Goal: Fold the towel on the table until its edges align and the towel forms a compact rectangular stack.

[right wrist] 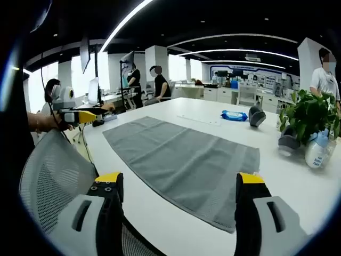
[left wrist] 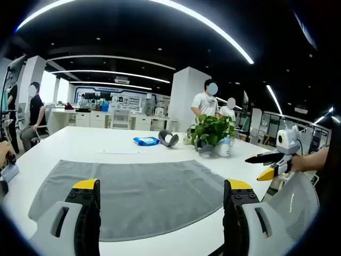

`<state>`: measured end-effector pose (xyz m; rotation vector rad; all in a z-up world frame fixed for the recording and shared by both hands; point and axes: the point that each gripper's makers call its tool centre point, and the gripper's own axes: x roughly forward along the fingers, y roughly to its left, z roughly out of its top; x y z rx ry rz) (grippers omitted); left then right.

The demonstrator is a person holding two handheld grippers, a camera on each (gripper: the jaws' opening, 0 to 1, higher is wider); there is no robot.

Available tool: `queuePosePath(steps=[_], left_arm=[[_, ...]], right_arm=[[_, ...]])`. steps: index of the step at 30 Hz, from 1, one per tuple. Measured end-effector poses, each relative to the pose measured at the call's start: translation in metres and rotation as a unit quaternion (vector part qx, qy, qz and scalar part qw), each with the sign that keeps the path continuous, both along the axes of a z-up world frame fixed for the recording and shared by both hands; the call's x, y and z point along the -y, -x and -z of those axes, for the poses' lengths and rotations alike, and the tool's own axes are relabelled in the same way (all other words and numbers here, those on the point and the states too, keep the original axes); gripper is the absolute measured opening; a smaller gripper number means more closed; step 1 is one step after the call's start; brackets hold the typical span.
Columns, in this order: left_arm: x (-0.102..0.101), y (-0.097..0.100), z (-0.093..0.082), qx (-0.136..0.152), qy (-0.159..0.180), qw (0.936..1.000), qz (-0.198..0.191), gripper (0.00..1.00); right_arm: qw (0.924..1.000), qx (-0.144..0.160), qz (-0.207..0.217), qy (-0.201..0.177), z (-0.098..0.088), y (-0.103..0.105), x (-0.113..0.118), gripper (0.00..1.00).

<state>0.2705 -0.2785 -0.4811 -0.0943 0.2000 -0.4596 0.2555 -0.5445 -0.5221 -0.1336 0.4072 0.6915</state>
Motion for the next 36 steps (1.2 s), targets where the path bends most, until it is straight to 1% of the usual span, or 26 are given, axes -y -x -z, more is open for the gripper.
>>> queuePosePath(steps=[2, 4, 6, 7, 9, 10, 12, 14, 18, 20, 21, 22, 24, 25, 26, 27, 29, 30, 33, 36], left_arm=[[0.002, 0.001, 0.004, -0.008, -0.006, 0.9999, 0.006, 0.99], [0.002, 0.002, 0.008, -0.014, -0.012, 0.9998, 0.010, 0.99], [0.002, 0.002, 0.007, -0.013, -0.007, 0.9998, 0.010, 0.99], [0.002, 0.001, 0.006, -0.012, 0.001, 0.9999, 0.009, 0.99], [0.001, 0.000, 0.007, -0.014, 0.000, 0.9999, 0.003, 0.99], [-0.003, 0.000, 0.012, -0.023, -0.018, 0.9996, -0.005, 0.99], [-0.006, -0.001, 0.019, -0.032, -0.037, 0.9987, -0.008, 0.98], [-0.005, -0.001, 0.020, -0.032, -0.038, 0.9988, -0.006, 0.97], [0.002, 0.002, 0.015, -0.020, -0.034, 0.9991, 0.012, 0.96], [0.002, 0.001, 0.019, -0.027, -0.037, 0.9988, 0.015, 0.96], [0.005, 0.001, 0.020, -0.033, -0.042, 0.9983, 0.024, 0.96], [0.006, 0.002, 0.019, -0.030, -0.039, 0.9984, 0.026, 0.96], [0.007, 0.003, 0.015, -0.020, -0.037, 0.9988, 0.025, 0.96], [0.002, 0.003, 0.014, -0.013, -0.041, 0.9990, 0.015, 0.95], [0.000, 0.002, 0.015, -0.015, -0.044, 0.9989, 0.009, 0.95], [-0.003, 0.001, 0.017, -0.024, -0.041, 0.9988, 0.006, 0.94], [-0.003, -0.001, 0.015, -0.025, -0.023, 0.9994, 0.006, 0.93], [-0.003, 0.000, 0.014, -0.023, -0.020, 0.9995, 0.006, 0.93], [-0.006, -0.001, 0.015, -0.017, -0.040, 0.9991, 0.004, 0.92], [-0.004, 0.000, 0.014, -0.003, -0.059, 0.9982, 0.011, 0.88]], right_arm=[[1.0000, 0.007, -0.001, 0.004, -0.001, 0.000, -0.002, 0.83], [0.9999, 0.011, -0.003, 0.004, -0.002, -0.001, -0.001, 0.83], [1.0000, 0.004, -0.002, -0.009, -0.001, 0.000, -0.001, 0.83], [0.9999, 0.003, -0.003, -0.012, -0.001, 0.000, -0.001, 0.83], [0.9998, 0.004, -0.004, -0.020, -0.003, 0.000, -0.002, 0.83], [0.9996, 0.006, -0.007, -0.026, -0.005, 0.001, -0.002, 0.83], [0.9996, 0.012, -0.008, -0.024, -0.007, 0.001, -0.002, 0.83], [0.9995, 0.023, -0.006, -0.019, -0.009, 0.001, 0.000, 0.82], [0.9989, 0.038, 0.019, -0.021, -0.014, -0.002, 0.010, 0.82], [0.9980, 0.045, 0.043, -0.010, -0.015, -0.006, 0.019, 0.81], [0.9975, 0.051, 0.048, 0.000, -0.017, -0.009, 0.022, 0.81], [0.9974, 0.055, 0.046, -0.002, -0.018, -0.010, 0.021, 0.81], [0.9969, 0.064, 0.041, -0.019, -0.024, -0.007, 0.018, 0.82], [0.9968, 0.066, 0.042, -0.019, -0.025, -0.007, 0.019, 0.80], [0.9968, 0.067, 0.043, -0.010, -0.025, -0.008, 0.019, 0.78], [0.9969, 0.066, 0.044, -0.004, -0.024, -0.009, 0.020, 0.78], [0.9976, 0.058, 0.038, -0.004, -0.021, -0.008, 0.017, 0.79], [0.9977, 0.058, 0.035, -0.007, -0.021, -0.007, 0.016, 0.79], [0.9973, 0.069, 0.027, -0.001, -0.025, -0.006, 0.012, 0.78], [0.9977, 0.061, 0.026, 0.014, -0.019, -0.006, 0.012, 0.79]])
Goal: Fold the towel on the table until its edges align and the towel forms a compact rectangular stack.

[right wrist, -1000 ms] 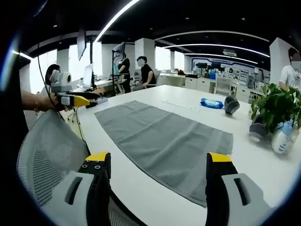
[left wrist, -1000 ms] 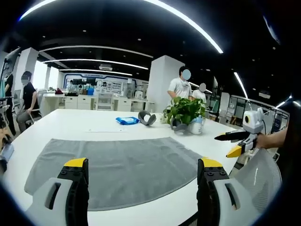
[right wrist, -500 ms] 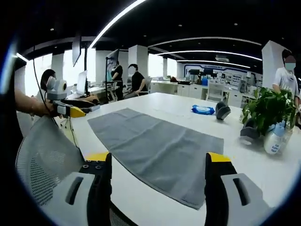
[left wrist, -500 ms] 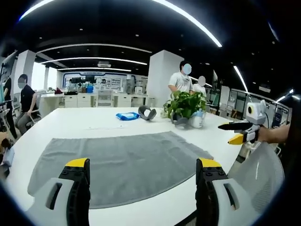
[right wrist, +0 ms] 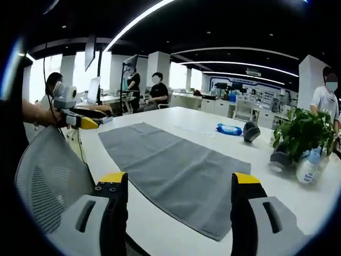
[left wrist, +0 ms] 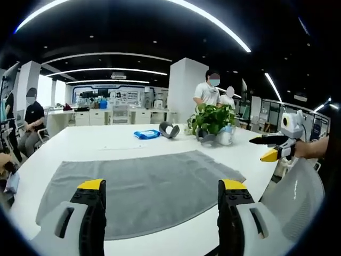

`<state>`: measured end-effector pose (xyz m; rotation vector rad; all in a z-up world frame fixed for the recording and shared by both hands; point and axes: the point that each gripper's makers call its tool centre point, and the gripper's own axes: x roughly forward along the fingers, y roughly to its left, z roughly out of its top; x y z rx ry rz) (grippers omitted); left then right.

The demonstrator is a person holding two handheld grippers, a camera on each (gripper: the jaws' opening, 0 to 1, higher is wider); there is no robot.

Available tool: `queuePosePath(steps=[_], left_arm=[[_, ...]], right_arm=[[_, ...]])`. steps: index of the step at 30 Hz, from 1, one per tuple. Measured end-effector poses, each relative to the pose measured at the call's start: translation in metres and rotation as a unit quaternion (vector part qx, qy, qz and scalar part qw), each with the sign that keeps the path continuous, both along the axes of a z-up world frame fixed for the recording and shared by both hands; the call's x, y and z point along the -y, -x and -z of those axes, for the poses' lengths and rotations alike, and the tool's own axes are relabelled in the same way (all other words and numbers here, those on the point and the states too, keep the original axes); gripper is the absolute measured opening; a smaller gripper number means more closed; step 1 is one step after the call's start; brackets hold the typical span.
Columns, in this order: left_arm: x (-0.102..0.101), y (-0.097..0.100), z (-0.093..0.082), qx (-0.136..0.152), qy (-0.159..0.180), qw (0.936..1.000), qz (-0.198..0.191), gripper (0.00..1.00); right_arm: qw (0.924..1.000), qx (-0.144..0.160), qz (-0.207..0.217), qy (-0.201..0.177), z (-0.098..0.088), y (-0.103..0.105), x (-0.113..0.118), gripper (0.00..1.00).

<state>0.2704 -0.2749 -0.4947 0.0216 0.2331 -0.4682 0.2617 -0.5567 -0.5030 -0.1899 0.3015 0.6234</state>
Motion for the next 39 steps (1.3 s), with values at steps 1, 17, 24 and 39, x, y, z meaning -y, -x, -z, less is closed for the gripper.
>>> queuePosePath(steps=[1, 17, 24, 39], left_arm=[[0.002, 0.001, -0.001, 0.000, -0.001, 1.0000, 0.000, 0.88], [0.001, 0.001, 0.006, -0.020, -0.020, 0.9996, -0.001, 0.90], [0.002, 0.002, 0.009, -0.025, -0.028, 0.9993, 0.004, 0.90], [-0.002, 0.002, 0.005, -0.019, -0.016, 0.9997, -0.007, 0.90]], right_arm=[[1.0000, -0.001, -0.003, 0.004, 0.001, 0.001, 0.000, 0.79], [0.9998, 0.008, 0.002, -0.017, -0.006, -0.001, 0.001, 0.78], [0.9998, -0.003, 0.005, -0.021, -0.003, -0.002, 0.003, 0.77], [0.9998, -0.010, -0.008, 0.016, 0.005, 0.001, 0.000, 0.75]])
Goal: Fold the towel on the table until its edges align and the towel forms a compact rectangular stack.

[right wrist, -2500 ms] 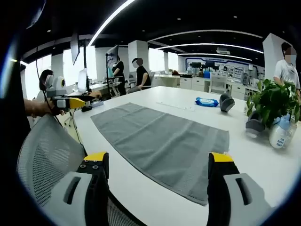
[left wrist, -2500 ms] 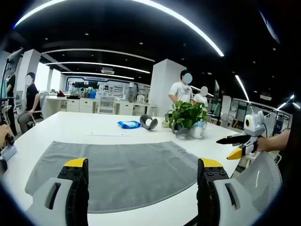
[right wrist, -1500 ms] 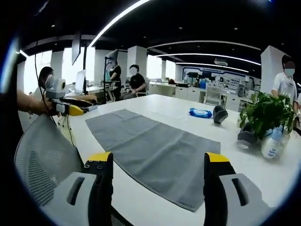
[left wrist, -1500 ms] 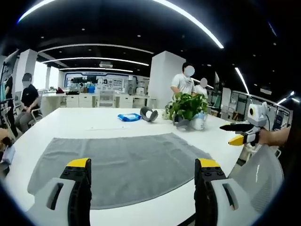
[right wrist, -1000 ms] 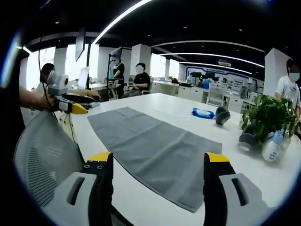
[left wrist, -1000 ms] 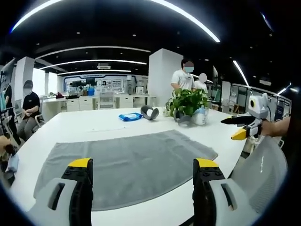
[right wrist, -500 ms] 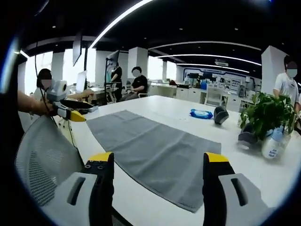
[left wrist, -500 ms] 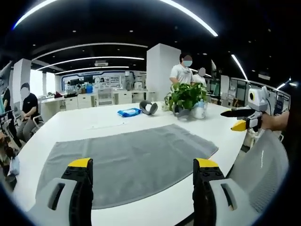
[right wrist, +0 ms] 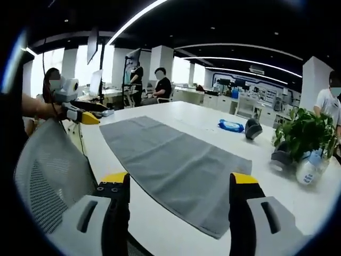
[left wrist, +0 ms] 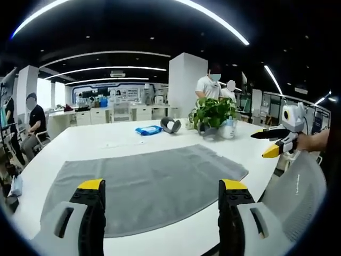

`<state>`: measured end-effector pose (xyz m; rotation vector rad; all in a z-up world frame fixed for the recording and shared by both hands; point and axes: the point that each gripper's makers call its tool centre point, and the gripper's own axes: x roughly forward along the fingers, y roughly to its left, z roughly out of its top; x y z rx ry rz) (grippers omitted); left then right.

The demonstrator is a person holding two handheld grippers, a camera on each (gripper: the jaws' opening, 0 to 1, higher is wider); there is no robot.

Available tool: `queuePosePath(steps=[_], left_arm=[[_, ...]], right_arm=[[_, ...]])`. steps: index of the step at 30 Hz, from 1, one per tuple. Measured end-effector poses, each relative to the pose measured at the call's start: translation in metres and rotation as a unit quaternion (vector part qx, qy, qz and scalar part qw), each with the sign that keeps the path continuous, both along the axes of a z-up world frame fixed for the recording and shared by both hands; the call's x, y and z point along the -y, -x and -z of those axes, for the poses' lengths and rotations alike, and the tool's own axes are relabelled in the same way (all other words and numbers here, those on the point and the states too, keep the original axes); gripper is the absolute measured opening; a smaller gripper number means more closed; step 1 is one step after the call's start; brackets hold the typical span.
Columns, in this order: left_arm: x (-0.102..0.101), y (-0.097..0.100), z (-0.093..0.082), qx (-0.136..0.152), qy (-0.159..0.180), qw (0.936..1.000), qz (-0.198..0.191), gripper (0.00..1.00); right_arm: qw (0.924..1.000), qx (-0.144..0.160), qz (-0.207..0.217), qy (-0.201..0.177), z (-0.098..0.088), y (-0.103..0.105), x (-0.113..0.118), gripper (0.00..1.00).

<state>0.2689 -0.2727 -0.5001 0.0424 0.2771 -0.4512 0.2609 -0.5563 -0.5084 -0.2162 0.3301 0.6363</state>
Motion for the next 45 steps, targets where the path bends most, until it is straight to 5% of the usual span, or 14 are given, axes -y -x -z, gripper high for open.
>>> queuePosePath(steps=[45], left_arm=[[-0.0025, 0.0003, 0.0040, -0.006, -0.017, 0.9998, -0.002, 0.89]], right_arm=[[0.9995, -0.008, -0.020, 0.022, 0.0071, 0.0037, -0.0046, 0.72]])
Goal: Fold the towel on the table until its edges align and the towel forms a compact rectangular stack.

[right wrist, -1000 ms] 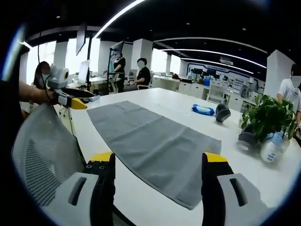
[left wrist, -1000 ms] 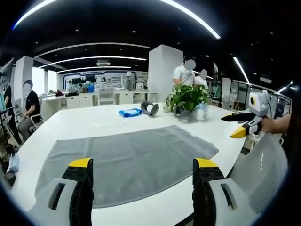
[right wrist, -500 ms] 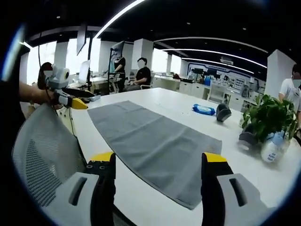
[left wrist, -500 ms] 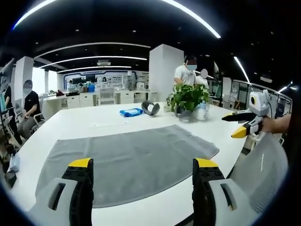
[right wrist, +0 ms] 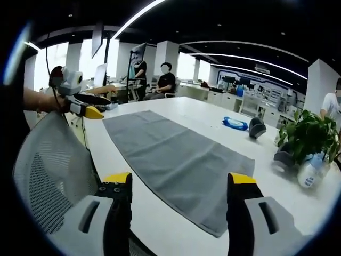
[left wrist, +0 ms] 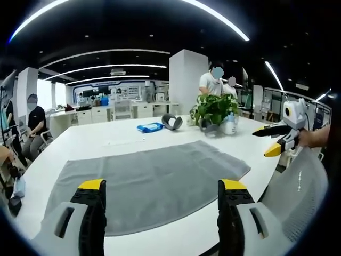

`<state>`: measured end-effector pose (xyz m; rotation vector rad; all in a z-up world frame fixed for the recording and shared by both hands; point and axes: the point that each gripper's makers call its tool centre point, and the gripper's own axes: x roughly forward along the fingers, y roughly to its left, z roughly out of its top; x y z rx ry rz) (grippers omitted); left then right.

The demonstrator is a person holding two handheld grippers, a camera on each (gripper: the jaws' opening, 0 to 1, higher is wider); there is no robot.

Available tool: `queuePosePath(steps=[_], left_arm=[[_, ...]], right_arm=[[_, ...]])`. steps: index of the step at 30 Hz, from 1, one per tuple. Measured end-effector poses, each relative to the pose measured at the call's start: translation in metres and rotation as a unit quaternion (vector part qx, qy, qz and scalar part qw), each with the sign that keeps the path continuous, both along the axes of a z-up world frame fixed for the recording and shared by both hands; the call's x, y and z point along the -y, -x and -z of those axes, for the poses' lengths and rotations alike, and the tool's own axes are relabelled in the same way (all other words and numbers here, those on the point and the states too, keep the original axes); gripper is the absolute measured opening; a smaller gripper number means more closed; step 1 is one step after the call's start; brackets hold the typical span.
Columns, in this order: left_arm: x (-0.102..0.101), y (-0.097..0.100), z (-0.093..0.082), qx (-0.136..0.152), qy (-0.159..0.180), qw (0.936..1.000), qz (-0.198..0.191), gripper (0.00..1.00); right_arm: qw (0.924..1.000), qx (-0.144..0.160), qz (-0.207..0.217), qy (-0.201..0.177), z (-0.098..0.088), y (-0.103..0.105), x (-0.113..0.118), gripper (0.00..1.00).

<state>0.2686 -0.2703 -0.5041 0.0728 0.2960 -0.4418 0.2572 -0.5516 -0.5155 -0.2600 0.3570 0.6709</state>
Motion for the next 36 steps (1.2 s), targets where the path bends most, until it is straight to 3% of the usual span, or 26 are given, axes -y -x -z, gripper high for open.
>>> queuePosePath(steps=[17, 21, 26, 27, 29, 31, 32, 34, 36], left_arm=[[0.001, 0.000, 0.001, -0.003, 0.001, 1.0000, 0.000, 0.89], [0.002, 0.000, 0.000, -0.002, 0.007, 1.0000, 0.003, 0.89], [0.009, -0.001, -0.007, -0.002, 0.005, 0.9999, 0.013, 0.88], [0.015, 0.000, -0.008, -0.006, -0.002, 0.9995, 0.031, 0.88], [0.026, -0.002, -0.013, -0.006, -0.028, 0.9975, 0.064, 0.84], [0.036, -0.011, -0.021, 0.008, -0.074, 0.9924, 0.097, 0.81], [0.042, -0.017, -0.026, 0.012, -0.085, 0.9906, 0.107, 0.81], [0.057, -0.027, -0.032, 0.013, -0.076, 0.9895, 0.122, 0.81], [0.071, -0.034, -0.034, 0.014, -0.067, 0.9874, 0.142, 0.79]], right_arm=[[1.0000, -0.004, 0.003, -0.006, 0.000, -0.001, 0.001, 0.72], [0.9987, -0.005, 0.029, -0.042, -0.008, -0.005, 0.008, 0.72], [0.9982, 0.016, 0.042, -0.039, -0.021, -0.008, 0.017, 0.63], [0.9991, 0.028, 0.025, -0.018, -0.021, -0.009, 0.020, 0.60], [0.9990, 0.013, 0.032, 0.028, -0.013, -0.012, 0.039, 0.55], [0.9990, 0.007, 0.032, 0.029, -0.010, -0.020, 0.052, 0.52], [0.9990, -0.013, 0.040, 0.018, -0.005, -0.023, 0.061, 0.50], [0.9978, -0.044, 0.048, 0.016, 0.008, -0.028, 0.073, 0.46], [0.9948, -0.067, 0.062, 0.044, 0.025, -0.032, 0.090, 0.40]])
